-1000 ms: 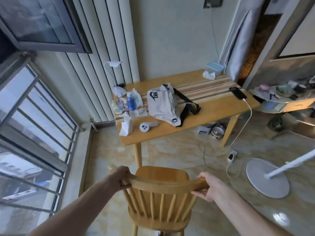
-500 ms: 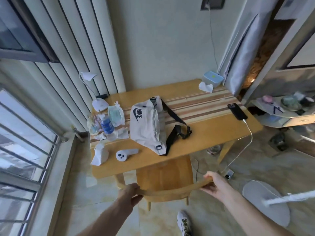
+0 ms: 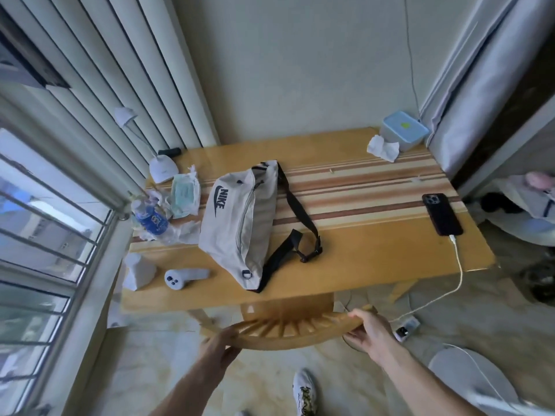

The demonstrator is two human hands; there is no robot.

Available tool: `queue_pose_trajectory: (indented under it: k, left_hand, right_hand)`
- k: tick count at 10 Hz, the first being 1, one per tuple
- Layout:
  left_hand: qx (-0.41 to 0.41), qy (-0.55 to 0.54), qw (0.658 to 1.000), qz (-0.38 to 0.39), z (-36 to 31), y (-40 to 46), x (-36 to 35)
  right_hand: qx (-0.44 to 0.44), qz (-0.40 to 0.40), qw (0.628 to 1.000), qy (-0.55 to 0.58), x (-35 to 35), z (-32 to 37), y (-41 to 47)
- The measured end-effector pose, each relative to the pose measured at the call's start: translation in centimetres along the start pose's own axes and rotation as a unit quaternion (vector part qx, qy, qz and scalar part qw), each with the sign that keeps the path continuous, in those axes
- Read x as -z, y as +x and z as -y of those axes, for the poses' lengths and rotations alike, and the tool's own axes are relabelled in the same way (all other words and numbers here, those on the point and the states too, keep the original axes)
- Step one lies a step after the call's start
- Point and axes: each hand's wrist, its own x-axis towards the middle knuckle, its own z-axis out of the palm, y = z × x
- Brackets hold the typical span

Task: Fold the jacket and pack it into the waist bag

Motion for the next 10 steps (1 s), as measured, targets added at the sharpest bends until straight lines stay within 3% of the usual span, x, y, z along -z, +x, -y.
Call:
queue_pose_trajectory:
  k: [1,2,3,4,5,6,7,8,9,10]
  left_hand:
    - [0.027,-0.010,0.998,-0.053,0.1,0.7,-0.3]
    - [0.031,0.061,0.992,-0.102,-0.3,1.4,-0.5]
    - [-0.009,0.245,0.956,-0.163,-1.0,0.3,-0.4]
    - [-0.126,0.445,0.865,-0.193,-1.1,-0.8,0.0]
    - [-0.305,0.581,0.736,-0.166,-1.0,-1.8,0.1]
    - [-0.317,0.671,0.666,-0.078,-1.1,-2.4,-0.8]
    - [-0.280,0.731,0.622,-0.004,-1.5,-3.6,-1.7]
    - [-0.281,0.751,0.598,0.011,-1.2,-3.9,-1.3]
    - [-0.281,0.745,0.605,0.024,-1.4,-4.2,-0.7]
    - [-0.297,0.744,0.597,0.045,-1.6,-4.0,-0.2]
  right_hand:
    - [-0.006,-0.007,1.000,-0.012,0.0,0.4,0.7]
    - [0.009,-0.057,0.997,-0.059,-0.4,0.4,1.6]
    - [0.135,-0.148,0.940,-0.276,-1.0,0.3,0.9]
    - [0.365,-0.174,0.744,-0.532,-1.5,-0.6,-0.7]
    - [0.480,-0.092,0.617,-0.617,-2.3,-2.3,-1.3]
    - [0.487,-0.032,0.568,-0.663,-2.7,-3.4,-1.8]
    - [0.444,-0.024,0.530,-0.723,-2.6,-3.9,-2.3]
    - [0.448,-0.024,0.542,-0.711,-2.3,-4.2,-2.4]
    - [0.398,-0.014,0.598,-0.695,-3.0,-3.1,-3.5]
    - [0.370,-0.006,0.732,-0.572,-4.1,-0.7,-4.6]
